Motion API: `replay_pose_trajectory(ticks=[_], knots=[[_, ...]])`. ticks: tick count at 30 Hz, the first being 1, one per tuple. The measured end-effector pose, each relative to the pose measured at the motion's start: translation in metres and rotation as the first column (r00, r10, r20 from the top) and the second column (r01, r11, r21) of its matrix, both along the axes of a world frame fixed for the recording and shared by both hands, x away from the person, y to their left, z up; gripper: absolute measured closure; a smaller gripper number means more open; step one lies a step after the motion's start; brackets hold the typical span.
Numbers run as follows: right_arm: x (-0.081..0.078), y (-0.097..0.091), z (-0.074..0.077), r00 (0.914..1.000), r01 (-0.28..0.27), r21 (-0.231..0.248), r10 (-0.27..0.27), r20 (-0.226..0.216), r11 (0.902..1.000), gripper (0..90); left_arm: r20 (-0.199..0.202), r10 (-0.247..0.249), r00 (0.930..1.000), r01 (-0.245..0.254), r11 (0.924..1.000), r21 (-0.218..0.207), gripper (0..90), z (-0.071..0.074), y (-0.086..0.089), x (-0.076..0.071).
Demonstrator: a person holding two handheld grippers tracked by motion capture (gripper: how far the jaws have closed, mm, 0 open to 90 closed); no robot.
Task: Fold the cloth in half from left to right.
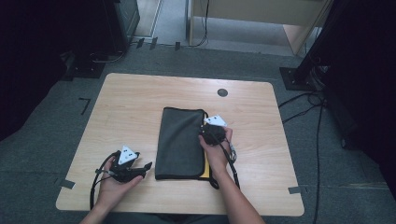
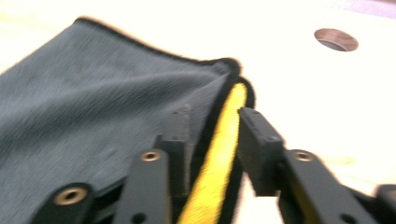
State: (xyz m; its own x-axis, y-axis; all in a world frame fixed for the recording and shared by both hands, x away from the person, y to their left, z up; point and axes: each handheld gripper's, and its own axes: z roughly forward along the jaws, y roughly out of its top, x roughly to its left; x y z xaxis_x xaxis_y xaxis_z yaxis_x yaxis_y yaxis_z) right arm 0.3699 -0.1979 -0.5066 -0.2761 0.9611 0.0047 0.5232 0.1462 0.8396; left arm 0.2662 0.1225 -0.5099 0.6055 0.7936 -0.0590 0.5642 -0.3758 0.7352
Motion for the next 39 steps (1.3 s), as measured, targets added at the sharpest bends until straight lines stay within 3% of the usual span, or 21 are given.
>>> replay_pose_trajectory(ticks=[2, 5, 10, 14, 18, 21, 25, 26, 27, 28, 30, 32, 34, 36, 39], knots=[[0.006, -0.007, 0.003, 0.9998, 0.004, 0.038, -0.003, -0.020, 0.9993, 73.3, 0.006, 0.004, 1.0000, -0.004, 1.0000, 0.003, 33.5, -0.001, -0.002, 0.000], [0.017, -0.010, 0.006, 0.9995, -0.001, 0.050, 0.002, -0.032, 0.9988, 74.9, 0.017, -0.006, 0.9998, 0.005, 0.9993, 0.037, 34.0, -0.003, -0.007, -0.001], [0.033, -0.004, 0.001, 0.9930, -0.011, 0.085, 0.020, -0.116, 0.9963, 67.7, 0.021, -0.011, 0.9997, 0.010, 0.9981, 0.060, 34.5, -0.005, -0.009, -0.003], [0.037, -0.004, -0.004, 0.9886, 0.016, 0.089, -0.002, -0.151, 0.9959, 85.5, 0.019, -0.009, 0.9998, 0.007, 0.9983, 0.057, 34.9, -0.005, -0.009, -0.003], [0.037, -0.010, 0.000, 0.9872, 0.038, 0.103, -0.021, -0.158, 0.9939, 89.2, 0.018, -0.008, 0.9998, 0.007, 0.9983, 0.057, 35.0, -0.005, -0.009, -0.003], [0.037, -0.011, 0.004, 0.9885, 0.045, 0.076, -0.034, -0.147, 0.9960, 89.5, 0.015, -0.007, 0.9999, 0.006, 0.9983, 0.059, 35.1, -0.005, -0.009, -0.003], [0.040, -0.010, 0.000, 0.9837, 0.078, 0.010, -0.075, -0.163, 0.9969, 89.7, 0.016, -0.010, 0.9998, 0.009, 0.9979, 0.064, 35.2, -0.006, -0.010, -0.003], [0.041, -0.010, -0.004, 0.9813, 0.093, -0.040, -0.098, -0.166, 0.9949, 84.3, 0.015, -0.010, 0.9998, 0.009, 0.9980, 0.063, 35.1, -0.006, -0.010, -0.003], [0.042, -0.011, -0.007, 0.9810, 0.097, -0.052, -0.104, -0.164, 0.9940, 80.6, 0.015, -0.010, 0.9998, 0.010, 0.9980, 0.062, 35.0, -0.006, -0.010, -0.003], [0.041, -0.014, -0.008, 0.9813, 0.107, -0.030, -0.110, -0.158, 0.9939, 75.2, 0.014, -0.012, 0.9998, 0.011, 0.9980, 0.062, 35.0, -0.006, -0.010, -0.003], [0.039, -0.019, -0.006, 0.9816, 0.114, 0.021, -0.109, -0.157, 0.9933, 72.9, 0.015, -0.011, 0.9998, 0.010, 0.9981, 0.061, 34.9, -0.006, -0.010, -0.003], [0.033, -0.023, -0.002, 0.9861, 0.104, 0.032, -0.099, -0.134, 0.9940, 73.5, 0.015, -0.012, 0.9998, 0.012, 0.9980, 0.061, 34.9, -0.006, -0.010, -0.003], [0.014, -0.023, 0.004, 0.9931, 0.044, 0.039, -0.040, -0.110, 0.9983, 75.9, 0.016, -0.013, 0.9998, 0.012, 0.9981, 0.061, 34.8, -0.006, -0.010, -0.003], [0.009, -0.023, 0.005, 0.9940, 0.023, 0.044, -0.018, -0.108, 0.9988, 76.0, 0.017, -0.013, 0.9998, 0.012, 0.9979, 0.063, 34.8, -0.006, -0.010, -0.003], [-0.013, -0.021, 0.007, 0.9900, -0.038, 0.070, 0.047, -0.133, 0.9968, 75.4, 0.018, -0.012, 0.9998, 0.011, 0.9979, 0.063, 34.8, -0.006, -0.011, -0.003]])
